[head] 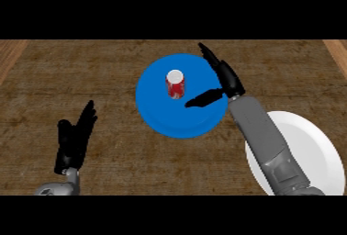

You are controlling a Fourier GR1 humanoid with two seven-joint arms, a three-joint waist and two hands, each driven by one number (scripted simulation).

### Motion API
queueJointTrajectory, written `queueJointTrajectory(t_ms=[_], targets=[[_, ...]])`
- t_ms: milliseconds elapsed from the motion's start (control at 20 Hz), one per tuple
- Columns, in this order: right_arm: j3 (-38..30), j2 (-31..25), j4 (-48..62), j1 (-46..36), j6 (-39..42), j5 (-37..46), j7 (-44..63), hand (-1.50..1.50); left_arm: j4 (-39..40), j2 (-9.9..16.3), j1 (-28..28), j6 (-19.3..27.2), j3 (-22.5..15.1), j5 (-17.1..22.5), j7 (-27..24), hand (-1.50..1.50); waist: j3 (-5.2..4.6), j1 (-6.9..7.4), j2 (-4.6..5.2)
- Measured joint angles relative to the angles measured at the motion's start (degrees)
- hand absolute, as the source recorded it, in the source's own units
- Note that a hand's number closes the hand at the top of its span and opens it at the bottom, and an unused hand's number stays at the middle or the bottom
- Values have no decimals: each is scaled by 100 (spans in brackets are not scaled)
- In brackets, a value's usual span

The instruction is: Pick the can from the plate and place it in the plate

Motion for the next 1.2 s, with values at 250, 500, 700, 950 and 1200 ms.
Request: queueJointTrajectory(t_ms=[250, 500, 700, 950, 1200], targets=[[20, 45, 129, 10, -265, 143, 0, -150, 110, 8, 28, -88, 91, 23, -128, 0, -1, -7, -3], [-86, -113, 514, -106, -384, 224, -166, -150, -84, 50, 99, -192, 119, 48, -7, 0, 1, 15, 2], [-120, -209, 615, -46, -465, 280, -223, -150, 0, 1, 43, -164, 152, 6, -61, 0, 1, 3, 2], [-204, -411, 876, -85, -458, 331, -393, -150, 85, -28, -16, -166, 183, -37, -121, 0, 0, 9, 6], [-339, -627, 1071, -104, -512, 326, -534, -150, 81, -108, -19, -93, 148, -128, -92, 0, 3, 21, 12]])
